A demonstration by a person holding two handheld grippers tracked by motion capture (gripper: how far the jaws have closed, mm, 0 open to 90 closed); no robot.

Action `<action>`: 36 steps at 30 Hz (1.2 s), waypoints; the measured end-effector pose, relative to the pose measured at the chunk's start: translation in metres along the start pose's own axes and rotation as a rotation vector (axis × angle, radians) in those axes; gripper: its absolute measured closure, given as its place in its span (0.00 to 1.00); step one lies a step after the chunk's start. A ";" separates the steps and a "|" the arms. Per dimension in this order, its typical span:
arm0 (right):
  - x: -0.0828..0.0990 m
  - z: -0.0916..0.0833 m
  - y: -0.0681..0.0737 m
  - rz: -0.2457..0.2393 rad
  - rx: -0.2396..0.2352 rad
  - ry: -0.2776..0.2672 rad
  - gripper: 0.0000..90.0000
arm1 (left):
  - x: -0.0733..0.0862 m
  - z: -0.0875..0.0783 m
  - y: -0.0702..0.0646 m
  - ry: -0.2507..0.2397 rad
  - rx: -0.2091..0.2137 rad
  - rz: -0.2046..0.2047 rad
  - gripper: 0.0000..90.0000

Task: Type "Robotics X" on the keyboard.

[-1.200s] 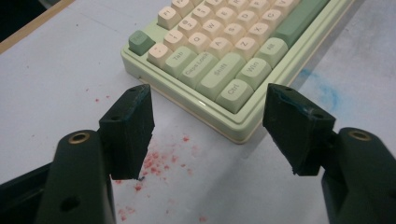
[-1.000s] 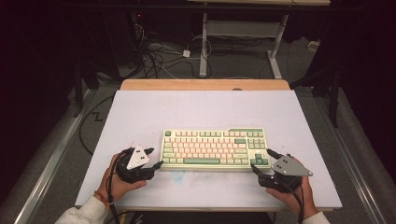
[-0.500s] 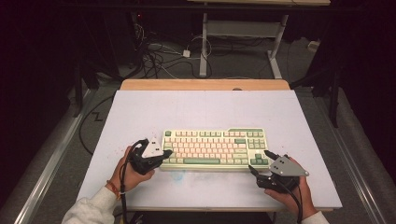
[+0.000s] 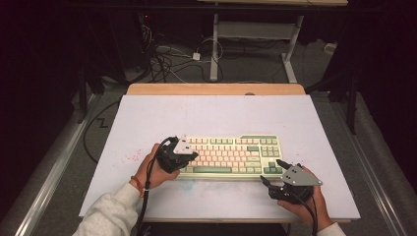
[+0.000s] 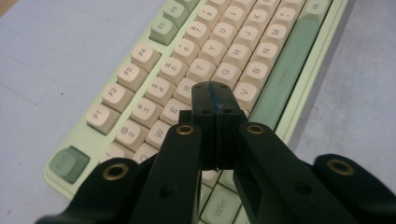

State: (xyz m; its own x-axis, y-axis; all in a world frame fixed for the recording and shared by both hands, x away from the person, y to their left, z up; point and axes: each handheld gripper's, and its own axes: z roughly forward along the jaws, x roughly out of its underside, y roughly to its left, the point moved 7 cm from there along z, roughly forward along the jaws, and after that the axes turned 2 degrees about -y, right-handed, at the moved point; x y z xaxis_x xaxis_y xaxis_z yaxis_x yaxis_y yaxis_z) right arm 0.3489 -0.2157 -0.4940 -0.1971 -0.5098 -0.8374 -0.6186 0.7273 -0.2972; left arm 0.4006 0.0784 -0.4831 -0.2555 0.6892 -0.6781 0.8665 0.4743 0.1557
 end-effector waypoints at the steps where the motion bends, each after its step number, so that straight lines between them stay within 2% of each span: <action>1: 0.000 0.000 0.000 0.000 0.000 0.002 0.30 | -0.002 0.002 0.000 0.001 0.004 0.001 0.98; 9: 0.002 0.003 0.002 -0.009 -0.007 0.013 0.30 | -0.022 0.021 0.001 0.021 0.011 0.029 0.97; 13: 0.003 0.003 0.002 -0.008 -0.011 0.022 0.30 | -0.026 0.031 0.002 0.033 0.023 0.026 0.98; 22: 0.005 0.004 0.003 -0.010 -0.015 0.029 0.30 | -0.028 0.045 0.008 0.058 0.028 0.010 0.97; 27: 0.005 0.005 0.004 -0.016 -0.022 0.033 0.30 | -0.027 0.050 0.009 0.081 0.021 0.014 0.97; 36: 0.006 0.006 0.005 -0.024 -0.026 0.038 0.30 | -0.027 0.051 0.009 0.089 0.015 0.021 0.97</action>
State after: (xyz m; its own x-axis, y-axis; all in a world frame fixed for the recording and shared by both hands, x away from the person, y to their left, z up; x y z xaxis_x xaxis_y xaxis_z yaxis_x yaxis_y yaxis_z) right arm 0.3492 -0.2125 -0.5030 -0.2107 -0.5448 -0.8117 -0.6426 0.7029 -0.3049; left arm 0.4370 0.0358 -0.5001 -0.2737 0.7449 -0.6085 0.8780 0.4518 0.1582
